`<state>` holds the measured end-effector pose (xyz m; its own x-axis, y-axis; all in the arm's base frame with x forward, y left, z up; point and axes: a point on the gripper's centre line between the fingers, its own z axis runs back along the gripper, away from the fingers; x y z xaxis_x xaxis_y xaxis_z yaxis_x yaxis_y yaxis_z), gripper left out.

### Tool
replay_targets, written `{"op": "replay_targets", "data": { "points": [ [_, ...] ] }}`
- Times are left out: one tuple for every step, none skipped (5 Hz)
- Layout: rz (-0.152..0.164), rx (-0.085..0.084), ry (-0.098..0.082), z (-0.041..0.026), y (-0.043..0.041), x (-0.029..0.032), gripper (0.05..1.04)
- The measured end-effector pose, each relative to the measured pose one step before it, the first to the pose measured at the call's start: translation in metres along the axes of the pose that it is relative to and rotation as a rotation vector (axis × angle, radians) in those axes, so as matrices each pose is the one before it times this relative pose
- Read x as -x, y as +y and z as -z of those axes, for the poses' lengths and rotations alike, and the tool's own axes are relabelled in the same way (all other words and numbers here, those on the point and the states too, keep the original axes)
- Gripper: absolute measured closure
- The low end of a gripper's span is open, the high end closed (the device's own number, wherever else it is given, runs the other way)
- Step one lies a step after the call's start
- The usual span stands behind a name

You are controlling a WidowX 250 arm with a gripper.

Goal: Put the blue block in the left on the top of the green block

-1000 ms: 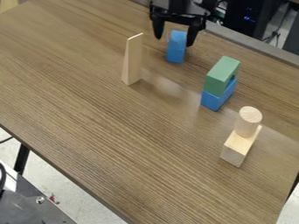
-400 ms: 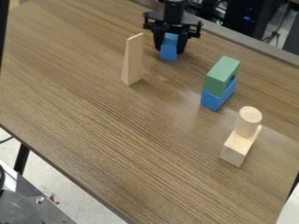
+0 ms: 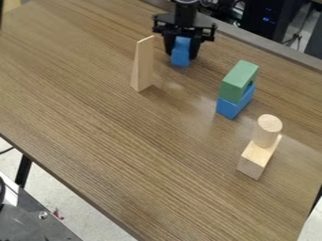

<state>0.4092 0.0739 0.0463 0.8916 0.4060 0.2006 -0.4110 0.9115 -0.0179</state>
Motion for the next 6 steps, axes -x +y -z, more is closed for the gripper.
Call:
{"op": "replay_targets", "data": {
  "points": [
    [0.0244, 0.0729, -0.0713, -0.05071, -0.0098, 0.01271, 0.52],
    [0.0505, 0.0824, -0.0703, -0.05069, -0.01586, 0.02251, 0.52],
    [0.0769, 0.0483, -0.0323, -0.02843, -0.02434, 0.02921, 0.52],
    [0.0735, 0.0195, 0.0169, -0.00502, -0.02122, 0.01853, 0.521],
    [0.0595, -0.0216, 0.0343, 0.0094, -0.01632, 0.01086, 0.521],
    [0.0335, -0.0942, 0.1039, 0.03139, -0.01066, 0.00818, 0.521]
  ]
}}
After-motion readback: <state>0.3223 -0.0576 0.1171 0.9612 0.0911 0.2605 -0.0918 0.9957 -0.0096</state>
